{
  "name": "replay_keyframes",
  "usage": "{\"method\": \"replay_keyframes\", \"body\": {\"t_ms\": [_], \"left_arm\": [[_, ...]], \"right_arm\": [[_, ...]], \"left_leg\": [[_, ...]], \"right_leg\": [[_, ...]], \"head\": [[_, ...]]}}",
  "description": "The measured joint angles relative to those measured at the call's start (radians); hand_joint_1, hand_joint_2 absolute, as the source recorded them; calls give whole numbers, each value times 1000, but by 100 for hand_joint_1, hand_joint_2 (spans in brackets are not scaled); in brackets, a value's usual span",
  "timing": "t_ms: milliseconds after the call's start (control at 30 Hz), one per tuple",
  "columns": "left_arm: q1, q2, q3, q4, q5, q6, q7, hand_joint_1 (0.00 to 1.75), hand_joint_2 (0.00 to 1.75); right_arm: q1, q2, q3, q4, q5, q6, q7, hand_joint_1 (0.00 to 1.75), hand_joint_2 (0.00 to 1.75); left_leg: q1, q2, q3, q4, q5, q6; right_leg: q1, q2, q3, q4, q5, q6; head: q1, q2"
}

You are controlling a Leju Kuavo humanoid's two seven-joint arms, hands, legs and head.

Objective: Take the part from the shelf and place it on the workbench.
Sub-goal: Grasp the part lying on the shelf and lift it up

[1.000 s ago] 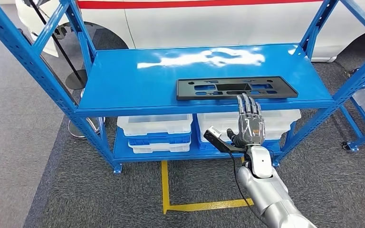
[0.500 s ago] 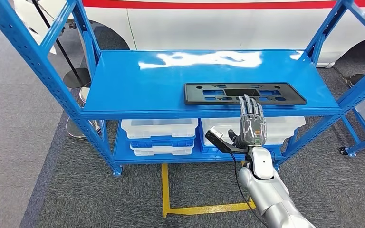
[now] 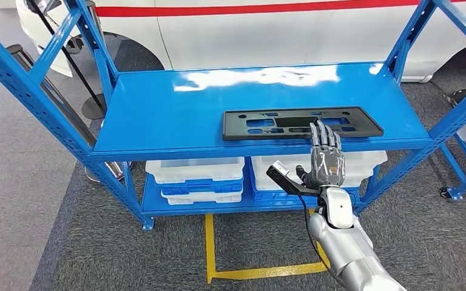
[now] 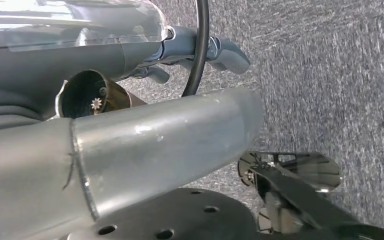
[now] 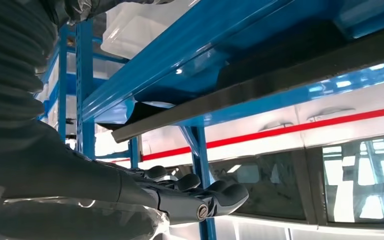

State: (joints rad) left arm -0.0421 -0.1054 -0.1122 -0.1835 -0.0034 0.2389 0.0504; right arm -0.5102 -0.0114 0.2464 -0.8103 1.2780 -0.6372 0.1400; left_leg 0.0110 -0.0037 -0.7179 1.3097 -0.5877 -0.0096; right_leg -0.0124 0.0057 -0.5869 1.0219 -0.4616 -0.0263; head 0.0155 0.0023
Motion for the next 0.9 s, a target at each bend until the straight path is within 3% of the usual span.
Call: {"method": "replay_keyframes", "body": {"t_ms": [33,100,167,267,333,433,467,500,533,600,633,700,800,833,900], "left_arm": [[1,0,0,0,0,0,0,0,0],[2,0,0,0,0,0,0,0,0],[1,1,0,0,0,1,0,0,0],[-2,1,0,0,1,2,0,0,0],[-1,1,0,0,1,3,0,0,0],[-1,0,0,0,1,3,-1,0,0],[-1,-1,0,0,1,2,-1,0,0],[0,-1,0,0,1,1,-1,0,0],[0,-1,0,0,1,0,-2,0,0],[1,-1,0,0,1,-2,-2,0,0],[0,-1,0,0,2,-3,-3,0,0],[-2,-1,0,0,2,-4,-4,0,0],[-4,0,0,0,2,-4,-5,0,0],[-4,0,0,0,2,-4,-5,0,0],[-3,0,1,0,2,-3,-6,0,0]], "right_arm": [[1,0,-1,0,0,0,0,0,175],[1,0,-3,0,0,0,0,0,175],[0,0,-6,0,-1,1,0,0,175],[0,0,-10,0,-1,2,0,0,175],[-2,0,-13,-2,-1,3,0,0,175],[-4,-2,-14,-2,-1,13,0,0,175],[-2,-3,-14,-1,-1,17,-1,0,175],[0,-3,-14,0,-1,20,-1,0,175],[0,-3,-14,1,-1,22,-2,0,175],[-1,-3,-14,1,-1,26,-5,0,175],[-2,-3,-14,1,-2,28,-7,0,175],[-4,-3,-14,2,-4,33,-10,0,175],[-5,-3,-14,3,-7,37,-15,0,175],[-7,-3,-14,3,-8,38,-17,0,175],[-9,-3,-14,3,-9,41,-18,0,175]], "left_leg": [[0,0,7,-30,34,2],[-2,0,59,-161,119,11],[-6,0,103,-259,153,21],[-6,0,116,-289,146,30],[0,1,125,-301,148,39],[2,2,133,-306,144,51],[2,1,134,-305,142,51],[2,1,136,-303,138,50],[2,0,140,-301,134,49],[3,-1,150,-296,122,43],[1,-1,154,-292,116,38],[-1,-2,155,-289,109,28],[-1,-1,155,-288,102,12],[-1,-1,148,-270,90,8],[1,0,102,-176,44,1]], "right_leg": [[1,1,5,1,-4,1],[2,3,19,3,-15,5],[6,4,24,5,-23,13],[7,4,23,3,-27,28],[7,2,14,29,-47,37],[2,0,-76,199,-119,49],[0,0,-110,252,-131,52],[-3,0,-129,274,-125,54],[-5,-1,-130,258,-98,56],[-9,-2,-84,140,-19,56],[-8,-3,-57,79,7,54],[-3,-2,-32,25,14,46],[-3,0,-26,15,10,29],[-5,0,-22,11,10,21],[-6,-1,-14,6,8,10]], "head": [[0,0],[0,0],[0,0],[0,0],[0,0],[1,0],[1,0],[1,0],[1,0],[1,0],[1,0],[1,0],[1,0],[0,0],[0,0]]}}
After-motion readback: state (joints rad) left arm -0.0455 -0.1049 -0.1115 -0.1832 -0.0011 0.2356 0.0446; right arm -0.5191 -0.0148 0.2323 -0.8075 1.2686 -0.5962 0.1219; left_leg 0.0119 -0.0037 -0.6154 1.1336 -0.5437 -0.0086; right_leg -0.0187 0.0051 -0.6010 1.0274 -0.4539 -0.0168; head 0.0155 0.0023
